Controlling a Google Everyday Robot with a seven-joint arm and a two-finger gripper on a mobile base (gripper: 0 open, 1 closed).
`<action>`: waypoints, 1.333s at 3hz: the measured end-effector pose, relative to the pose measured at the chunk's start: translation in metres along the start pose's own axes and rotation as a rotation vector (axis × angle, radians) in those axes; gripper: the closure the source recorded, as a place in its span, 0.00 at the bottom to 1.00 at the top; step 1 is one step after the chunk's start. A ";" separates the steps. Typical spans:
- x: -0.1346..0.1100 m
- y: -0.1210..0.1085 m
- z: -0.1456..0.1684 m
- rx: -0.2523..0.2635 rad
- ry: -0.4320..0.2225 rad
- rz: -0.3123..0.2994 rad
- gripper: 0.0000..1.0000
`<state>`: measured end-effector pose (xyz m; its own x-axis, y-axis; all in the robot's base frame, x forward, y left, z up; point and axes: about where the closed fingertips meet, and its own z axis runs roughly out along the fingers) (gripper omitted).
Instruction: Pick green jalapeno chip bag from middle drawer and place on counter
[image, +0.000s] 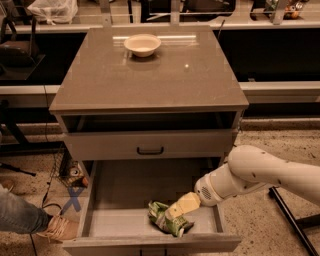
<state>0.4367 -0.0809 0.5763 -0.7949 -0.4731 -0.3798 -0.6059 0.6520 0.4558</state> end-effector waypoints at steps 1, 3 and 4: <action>-0.002 -0.010 0.017 0.053 0.013 0.008 0.00; -0.009 -0.035 0.077 0.173 0.049 0.029 0.00; -0.008 -0.044 0.100 0.189 0.060 0.046 0.00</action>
Offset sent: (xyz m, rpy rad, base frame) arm 0.0420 0.0267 -0.0819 -0.1984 -0.0627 -0.0926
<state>0.4726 -0.0470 0.4788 -0.8254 -0.4715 -0.3105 -0.5568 0.7707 0.3097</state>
